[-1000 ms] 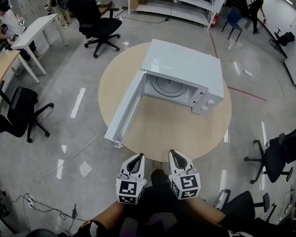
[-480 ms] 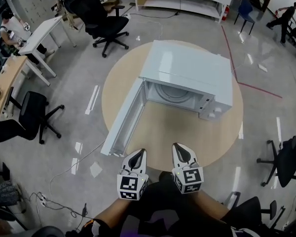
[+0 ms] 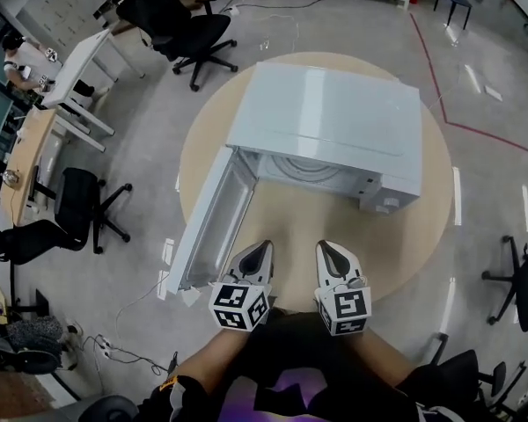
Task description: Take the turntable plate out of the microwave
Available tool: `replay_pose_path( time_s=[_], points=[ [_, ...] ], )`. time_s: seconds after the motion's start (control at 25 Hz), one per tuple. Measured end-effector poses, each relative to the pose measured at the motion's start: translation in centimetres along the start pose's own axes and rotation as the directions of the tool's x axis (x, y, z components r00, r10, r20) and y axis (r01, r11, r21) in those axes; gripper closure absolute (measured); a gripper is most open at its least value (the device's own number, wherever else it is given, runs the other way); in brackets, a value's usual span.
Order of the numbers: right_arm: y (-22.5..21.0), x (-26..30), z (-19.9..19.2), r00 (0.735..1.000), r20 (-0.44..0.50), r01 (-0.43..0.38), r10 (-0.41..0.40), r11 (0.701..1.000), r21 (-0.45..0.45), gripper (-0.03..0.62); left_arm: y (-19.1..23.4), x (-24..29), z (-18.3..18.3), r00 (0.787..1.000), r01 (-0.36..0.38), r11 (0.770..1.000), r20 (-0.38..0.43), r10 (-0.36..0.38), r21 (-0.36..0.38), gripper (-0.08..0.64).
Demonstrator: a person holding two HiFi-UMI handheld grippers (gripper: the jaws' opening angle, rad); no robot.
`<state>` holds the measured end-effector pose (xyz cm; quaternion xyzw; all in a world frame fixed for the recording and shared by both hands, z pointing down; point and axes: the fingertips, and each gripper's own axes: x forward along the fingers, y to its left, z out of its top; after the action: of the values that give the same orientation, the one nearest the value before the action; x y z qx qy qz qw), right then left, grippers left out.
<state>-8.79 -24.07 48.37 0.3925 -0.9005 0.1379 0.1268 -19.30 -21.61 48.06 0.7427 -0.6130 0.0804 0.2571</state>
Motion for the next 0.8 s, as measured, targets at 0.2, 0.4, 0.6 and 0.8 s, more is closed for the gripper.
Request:
replay_pose_path(
  time_s=[0.2, 0.4, 0.6, 0.8],
  points=[
    [-2.1, 0.8, 0.6, 1.0, 0.006, -0.007, 0.007, 1.0, -0.017, 0.575, -0.7, 3.8, 0.7, 0.998, 0.054, 0.993, -0.022, -0.057, -0.106, 0.512],
    [-3.2, 1.5, 0.5, 0.999, -0.016, 0.032, -0.032, 0.999, -0.01, 0.575, -0.7, 6.8, 1.3, 0.992, 0.107, 0.983, -0.042, -0.115, -0.147, 0.511],
    [-3.6, 2.1, 0.8, 0.996, -0.019, 0.088, -0.087, 0.996, 0.016, 0.575, 0.9, 9.8, 0.6, 0.987, 0.122, 0.965, -0.071, -0.142, -0.234, 0.491],
    [-3.8, 2.5, 0.9, 0.991, -0.034, 0.129, -0.128, 0.991, 0.025, 0.575, 2.6, 13.0, 0.0, 0.98, 0.121, 0.939, -0.111, -0.165, -0.323, 0.457]
  ],
)
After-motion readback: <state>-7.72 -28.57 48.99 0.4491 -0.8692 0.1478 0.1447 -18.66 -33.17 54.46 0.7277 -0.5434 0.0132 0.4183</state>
